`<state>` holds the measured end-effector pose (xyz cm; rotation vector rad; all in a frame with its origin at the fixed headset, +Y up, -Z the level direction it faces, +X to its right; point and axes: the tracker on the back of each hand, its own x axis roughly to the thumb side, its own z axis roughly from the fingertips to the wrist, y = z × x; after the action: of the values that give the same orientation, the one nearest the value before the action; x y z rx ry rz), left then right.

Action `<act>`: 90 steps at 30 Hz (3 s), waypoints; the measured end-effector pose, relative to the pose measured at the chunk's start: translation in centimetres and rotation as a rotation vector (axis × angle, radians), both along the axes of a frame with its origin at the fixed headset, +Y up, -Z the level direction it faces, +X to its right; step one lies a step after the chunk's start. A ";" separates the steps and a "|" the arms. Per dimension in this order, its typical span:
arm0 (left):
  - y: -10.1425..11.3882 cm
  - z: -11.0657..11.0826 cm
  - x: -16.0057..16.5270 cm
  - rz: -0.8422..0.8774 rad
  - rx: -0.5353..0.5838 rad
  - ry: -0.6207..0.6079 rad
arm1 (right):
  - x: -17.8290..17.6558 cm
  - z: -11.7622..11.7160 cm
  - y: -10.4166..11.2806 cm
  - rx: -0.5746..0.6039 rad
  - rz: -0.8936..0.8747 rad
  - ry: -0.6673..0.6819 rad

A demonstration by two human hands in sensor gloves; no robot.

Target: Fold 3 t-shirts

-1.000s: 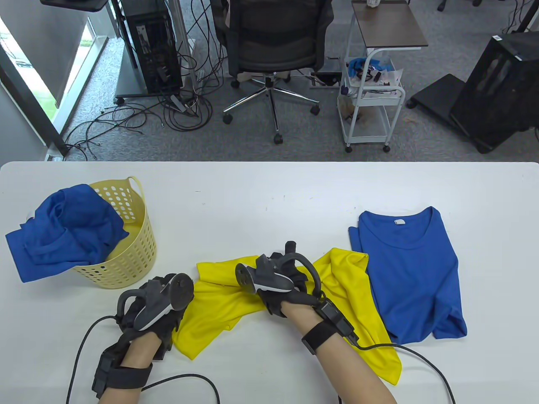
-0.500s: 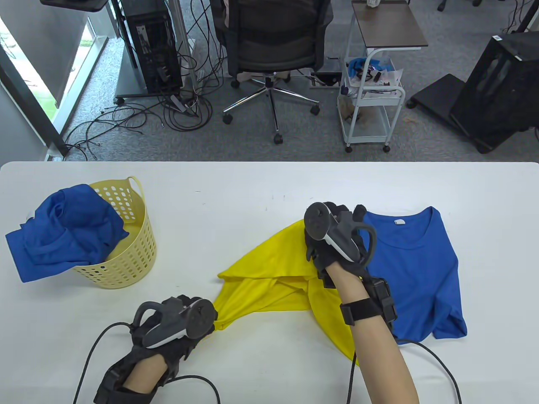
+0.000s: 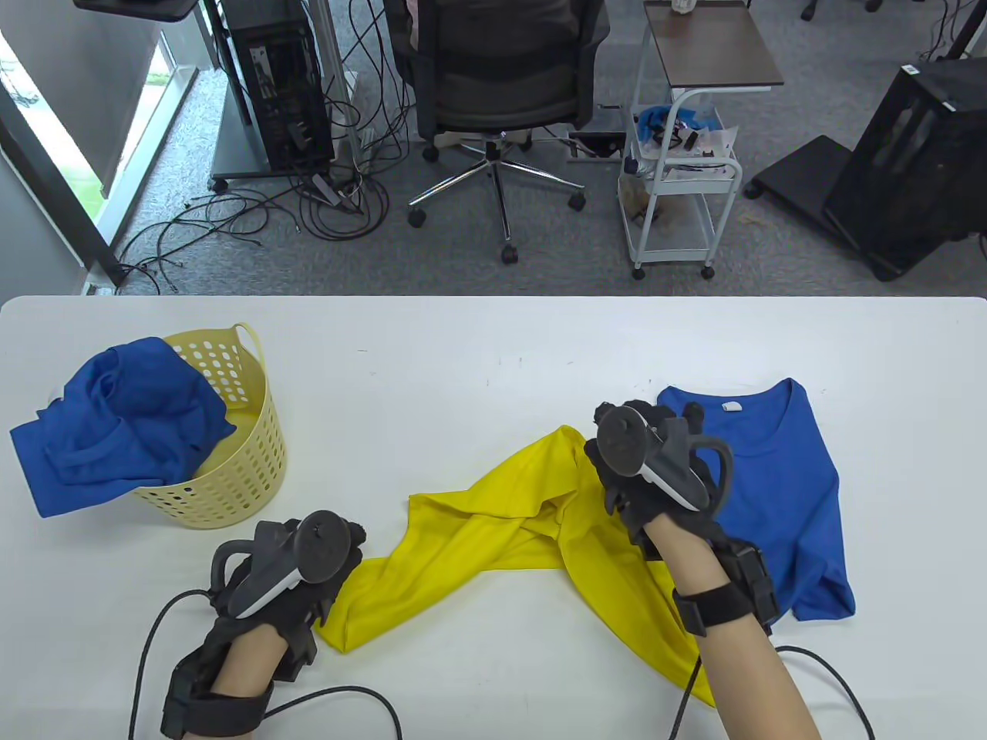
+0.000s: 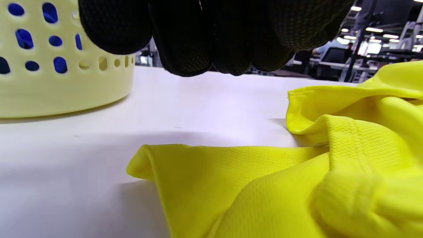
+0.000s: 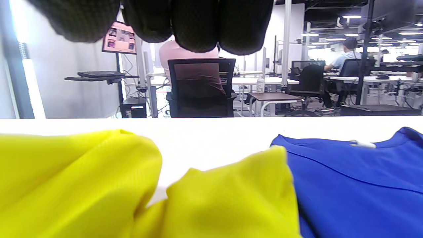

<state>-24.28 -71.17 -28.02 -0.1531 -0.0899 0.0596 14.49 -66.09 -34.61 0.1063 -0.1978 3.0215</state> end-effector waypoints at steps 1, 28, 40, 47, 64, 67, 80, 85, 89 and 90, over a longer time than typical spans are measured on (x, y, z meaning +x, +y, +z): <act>-0.2 -0.6 0.4 -0.006 -0.020 0.008 | 0.6 0.8 -0.1 -0.002 0.009 0.013; 6.1 -8.9 5.3 0.061 -0.026 0.059 | 7.9 5.5 -3.8 -0.039 -0.110 -0.020; 21.6 -5.7 6.5 0.142 0.255 -0.007 | 6.4 5.2 -3.8 -0.089 -0.150 0.053; 27.9 -4.6 8.1 0.089 0.360 0.030 | 1.7 6.1 -5.0 -0.155 -0.158 0.209; 27.4 -4.2 4.8 0.006 0.334 0.148 | -6.1 9.5 -11.0 -0.307 0.237 0.391; 27.4 -3.8 4.1 0.002 0.331 0.160 | -6.2 9.8 -10.8 -0.281 0.251 0.401; 26.8 -1.6 0.1 -0.004 0.329 0.230 | -2.9 9.7 -6.0 -0.128 0.128 0.312; 25.9 -1.3 -2.3 0.009 0.323 0.286 | 1.7 8.7 -0.3 -0.034 -0.023 0.130; 25.0 -1.0 -3.0 0.005 0.322 0.290 | 4.4 8.6 3.3 0.036 -0.012 0.043; 24.8 -0.8 -3.2 -0.011 0.327 0.288 | 5.2 8.6 4.2 0.060 -0.028 0.018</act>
<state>-27.48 -46.33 -28.86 0.1820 0.1886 0.0545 19.73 -61.88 -26.04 0.1347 -0.2854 2.9866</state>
